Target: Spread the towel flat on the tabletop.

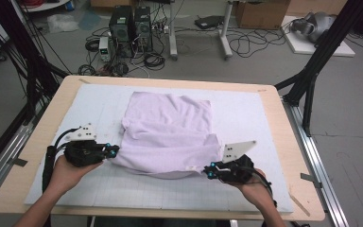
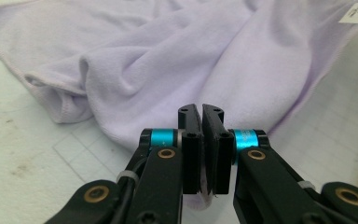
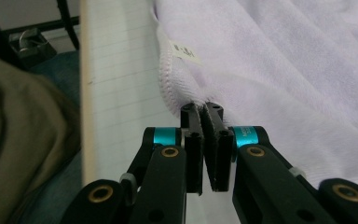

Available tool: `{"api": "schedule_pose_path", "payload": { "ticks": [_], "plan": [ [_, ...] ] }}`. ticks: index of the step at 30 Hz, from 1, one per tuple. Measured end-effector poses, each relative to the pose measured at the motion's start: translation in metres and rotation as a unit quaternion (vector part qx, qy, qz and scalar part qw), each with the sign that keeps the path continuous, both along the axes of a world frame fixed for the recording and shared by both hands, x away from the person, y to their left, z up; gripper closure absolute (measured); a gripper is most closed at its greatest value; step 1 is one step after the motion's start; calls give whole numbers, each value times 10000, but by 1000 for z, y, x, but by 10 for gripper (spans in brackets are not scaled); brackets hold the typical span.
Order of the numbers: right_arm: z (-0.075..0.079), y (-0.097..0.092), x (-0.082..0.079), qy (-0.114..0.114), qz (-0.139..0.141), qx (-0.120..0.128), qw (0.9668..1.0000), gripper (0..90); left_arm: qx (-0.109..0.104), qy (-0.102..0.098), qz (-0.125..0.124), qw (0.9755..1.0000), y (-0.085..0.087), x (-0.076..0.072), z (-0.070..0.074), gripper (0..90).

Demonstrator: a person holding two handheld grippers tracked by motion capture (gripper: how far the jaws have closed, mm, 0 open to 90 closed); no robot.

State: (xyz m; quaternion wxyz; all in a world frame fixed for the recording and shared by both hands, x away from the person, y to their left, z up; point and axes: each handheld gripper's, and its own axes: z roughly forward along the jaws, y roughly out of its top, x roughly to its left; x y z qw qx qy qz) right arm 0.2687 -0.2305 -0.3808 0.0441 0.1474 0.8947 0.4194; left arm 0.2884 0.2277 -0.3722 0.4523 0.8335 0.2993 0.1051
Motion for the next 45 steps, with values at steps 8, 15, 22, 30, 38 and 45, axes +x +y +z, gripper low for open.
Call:
{"api": "schedule_pose_path", "payload": {
  "ticks": [8, 15, 22, 30, 38, 45],
  "plan": [
    [4, -18, 8, 288, -28, 397, 9988, 706, 593, 266, 284, 9975, -19, 34, -35, 709],
    [-31, 9, 22, 162, -74, -134, 9998, 587, 633, 77, 200, 9978, -14, 19, -37, 525],
    [-49, 25, 30, 205, -150, -326, 9991, 559, 948, 162, -33, 9954, -13, 14, -54, 590],
    [-65, 27, 35, 530, -230, -86, 9983, 867, 812, 297, -274, 9959, -17, 12, -60, 846],
    [-49, 21, -1, 437, 126, -28, 9990, 876, 687, 185, -519, 9961, 1, -39, -40, 852],
    [-10, 10, -50, 275, 581, 428, 9970, 866, 323, -158, -819, 9960, 8, -82, -8, 788]
  ]
}}
